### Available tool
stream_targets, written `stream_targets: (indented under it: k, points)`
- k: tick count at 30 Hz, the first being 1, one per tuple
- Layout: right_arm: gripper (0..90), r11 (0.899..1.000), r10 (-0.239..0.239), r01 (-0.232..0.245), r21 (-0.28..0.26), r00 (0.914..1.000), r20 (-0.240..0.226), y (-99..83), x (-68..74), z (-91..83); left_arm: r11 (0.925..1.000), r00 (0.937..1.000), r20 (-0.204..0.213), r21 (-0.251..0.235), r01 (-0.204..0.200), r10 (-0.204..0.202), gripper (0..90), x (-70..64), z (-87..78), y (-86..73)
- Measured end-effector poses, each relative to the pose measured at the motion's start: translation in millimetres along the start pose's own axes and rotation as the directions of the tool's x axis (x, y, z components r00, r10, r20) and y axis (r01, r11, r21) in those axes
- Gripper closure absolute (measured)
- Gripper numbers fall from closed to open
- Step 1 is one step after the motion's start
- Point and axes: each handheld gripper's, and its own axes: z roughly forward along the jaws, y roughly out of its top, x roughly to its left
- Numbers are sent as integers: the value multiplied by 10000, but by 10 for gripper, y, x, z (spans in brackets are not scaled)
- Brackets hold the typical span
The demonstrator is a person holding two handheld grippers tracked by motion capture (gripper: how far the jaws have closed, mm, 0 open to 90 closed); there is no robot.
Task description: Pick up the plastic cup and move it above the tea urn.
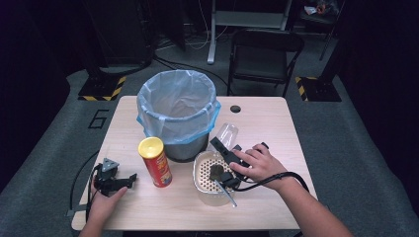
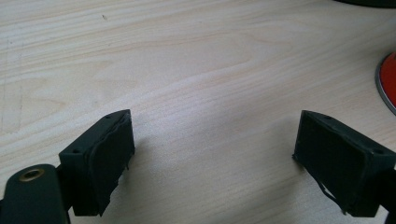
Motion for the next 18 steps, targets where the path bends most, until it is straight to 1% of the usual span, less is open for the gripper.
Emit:
stream_targets:
  k: [2,6,7,8,9,11,12,13,14,16,18]
  points:
    - [357,10000,-11,10,-41,10000,-81,2,-5,0,10000,10000,7,13,17,-17,116,-1,-1,0]
    - [357,10000,44,-44,-22,10000,-58,-4,-10,-1,10000,10000,8,15,13,-13,117,-1,-1,0]
    - [357,9999,97,-98,42,9998,185,-6,-14,-5,10000,10000,-3,-10,4,-4,116,0,1,0]
    - [357,9999,96,-100,105,9995,301,-6,-14,-9,10000,10000,3,5,3,-3,116,0,0,0]
    - [357,9999,86,-89,85,9995,290,-8,-14,-8,10000,10000,9,16,10,-10,116,-1,-1,0]
    - [357,9999,78,-85,121,9982,599,-8,-22,-8,10000,10000,-2,-7,-3,3,116,0,0,0]
    - [357,9999,83,-91,120,9979,645,-9,-26,-8,10000,10000,1,-5,0,0,116,0,0,0]
    - [357,9999,-11,5,122,9988,488,-9,-31,-9,10000,10000,-1,-7,2,-2,117,0,1,0]
    - [356,9998,134,-145,164,9978,655,-11,-23,-10,10000,10000,1,-4,-1,1,116,0,0,0]
    - [357,9999,-18,10,128,9977,681,-11,-39,-9,10000,10000,4,1,7,-7,116,-1,0,0]
    - [356,9999,33,-42,135,9975,703,-12,-35,-12,10000,10000,3,3,4,-4,116,0,0,0]
